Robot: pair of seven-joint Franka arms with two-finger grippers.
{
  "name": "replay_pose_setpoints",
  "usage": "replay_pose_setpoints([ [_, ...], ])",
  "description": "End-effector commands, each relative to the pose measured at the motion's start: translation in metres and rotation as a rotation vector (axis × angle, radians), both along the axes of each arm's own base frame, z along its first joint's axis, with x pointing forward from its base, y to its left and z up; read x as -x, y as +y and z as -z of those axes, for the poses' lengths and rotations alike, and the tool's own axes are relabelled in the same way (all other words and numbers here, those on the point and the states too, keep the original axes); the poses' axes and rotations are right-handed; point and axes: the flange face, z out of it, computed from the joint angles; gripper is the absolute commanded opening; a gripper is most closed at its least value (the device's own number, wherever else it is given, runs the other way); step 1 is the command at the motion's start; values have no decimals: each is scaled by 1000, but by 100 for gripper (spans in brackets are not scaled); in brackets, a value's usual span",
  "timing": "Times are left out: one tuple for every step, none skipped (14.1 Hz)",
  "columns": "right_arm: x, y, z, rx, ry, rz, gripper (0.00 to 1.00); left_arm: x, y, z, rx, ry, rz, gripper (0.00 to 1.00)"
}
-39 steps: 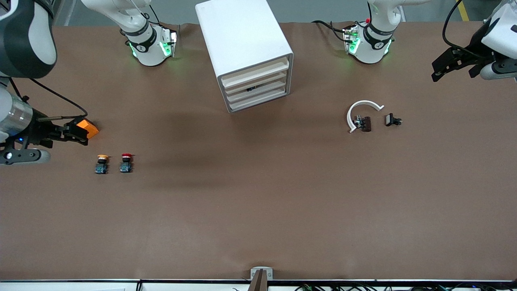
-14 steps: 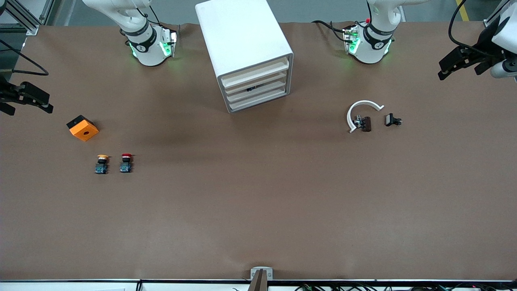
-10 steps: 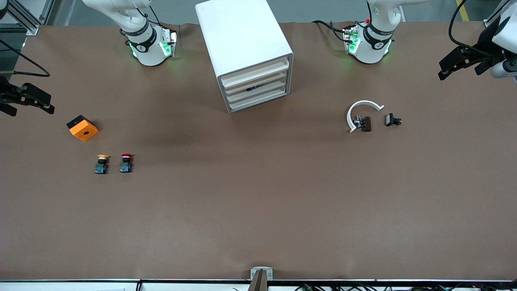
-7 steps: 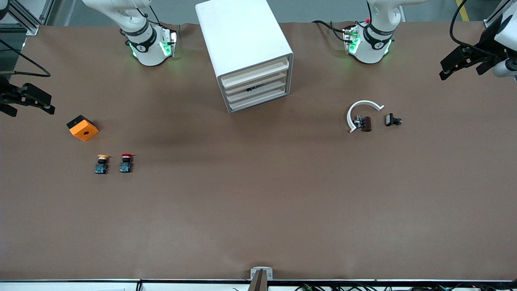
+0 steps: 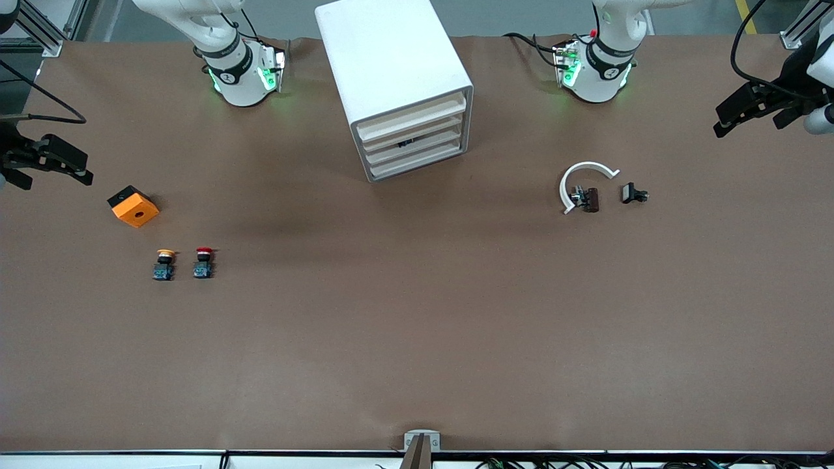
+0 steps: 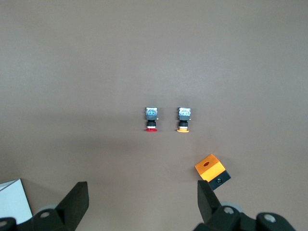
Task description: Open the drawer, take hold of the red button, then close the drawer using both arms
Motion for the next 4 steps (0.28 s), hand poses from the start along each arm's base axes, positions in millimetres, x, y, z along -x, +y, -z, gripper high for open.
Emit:
replay_pose_setpoints([
  [-2, 9, -3, -15, -11, -21, 100, -3, 2, -6, -1, 3, 22, 100],
  [-2, 9, -3, -15, -12, -21, 100, -3, 1, -6, -1, 3, 24, 100],
  [-2, 9, -5, -15, -15, -19, 100, -2, 0, -6, -2, 5, 25, 100],
  [-2, 9, -5, -15, -17, -21, 100, -3, -1, -6, -2, 5, 28, 100],
])
